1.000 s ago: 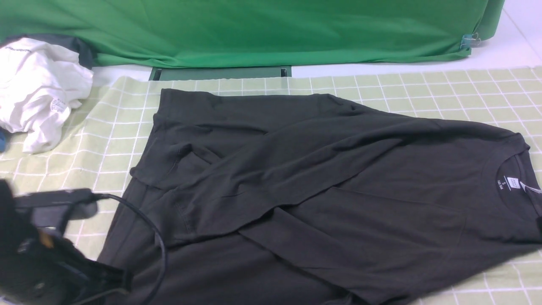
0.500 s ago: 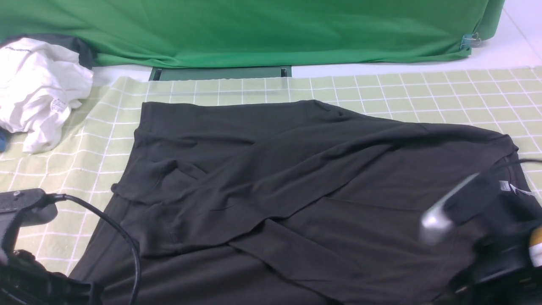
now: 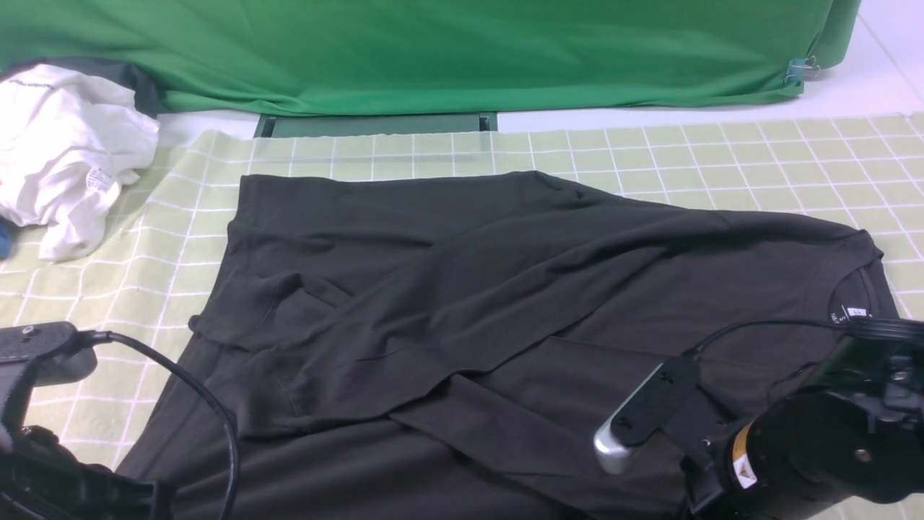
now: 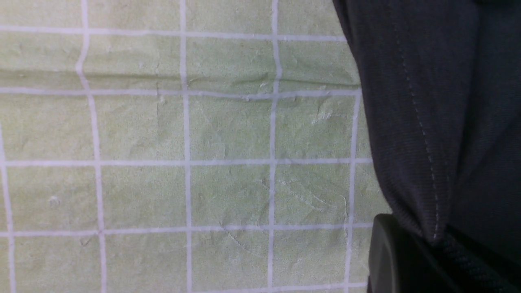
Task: Fold a long-sleeved shirt over a green coffee tablecloth.
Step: 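Grasp the near edge of the shirt at its hem and shoulder corners, then fold the black garment in half by bringing its near edge over to the far edge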
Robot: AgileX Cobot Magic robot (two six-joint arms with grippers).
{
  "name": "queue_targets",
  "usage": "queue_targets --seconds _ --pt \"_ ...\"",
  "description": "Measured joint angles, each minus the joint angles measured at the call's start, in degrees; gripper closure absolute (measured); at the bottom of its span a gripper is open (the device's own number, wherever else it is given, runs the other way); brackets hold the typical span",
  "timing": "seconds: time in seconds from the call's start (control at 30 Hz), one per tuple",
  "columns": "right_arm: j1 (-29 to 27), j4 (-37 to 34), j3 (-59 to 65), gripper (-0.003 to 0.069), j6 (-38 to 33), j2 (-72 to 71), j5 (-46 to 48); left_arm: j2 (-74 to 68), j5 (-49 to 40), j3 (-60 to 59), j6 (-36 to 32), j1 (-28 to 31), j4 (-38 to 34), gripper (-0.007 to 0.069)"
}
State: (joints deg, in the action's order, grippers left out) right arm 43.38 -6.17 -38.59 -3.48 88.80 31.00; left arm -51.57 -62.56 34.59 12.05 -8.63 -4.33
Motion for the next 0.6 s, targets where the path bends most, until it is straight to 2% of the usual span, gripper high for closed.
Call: queue_targets --seconds 0.03,0.1,0.13,0.2,0.23,0.33,0.5,0.6 --pt "0.0 0.4 0.0 0.0177 0.0 0.2 -0.1 0.0 0.0 0.0 0.0 0.0 0.0 0.0613" --pt "0.0 1.0 0.0 0.0294 0.0 0.3 -0.4 0.0 0.1 0.0 0.0 0.0 0.0 0.0613" --pt "0.0 1.0 0.0 0.0446 0.0 0.1 -0.1 0.0 0.1 0.0 0.0 0.0 0.1 0.0613" --pt "0.0 0.8 0.0 0.0573 0.0 -0.4 1.6 0.1 -0.5 0.0 0.0 0.0 0.0 0.0613" --pt "0.1 0.7 0.0 0.0601 0.0 -0.9 2.6 0.2 -1.0 0.0 -0.1 0.0 0.0 0.0613" --pt "1.1 0.2 0.0 0.0641 0.0 -4.5 6.9 2.1 -4.7 0.0 -0.6 0.0 -0.8 0.0613" --pt "5.5 -0.6 0.0 0.0645 0.6 -12.1 13.1 8.8 -6.8 -0.1 0.7 0.0 -3.3 0.0613" --pt "6.5 -0.7 -0.1 0.0645 2.2 -16.4 14.1 11.5 -7.1 -0.1 3.4 0.0 -1.7 0.0613"
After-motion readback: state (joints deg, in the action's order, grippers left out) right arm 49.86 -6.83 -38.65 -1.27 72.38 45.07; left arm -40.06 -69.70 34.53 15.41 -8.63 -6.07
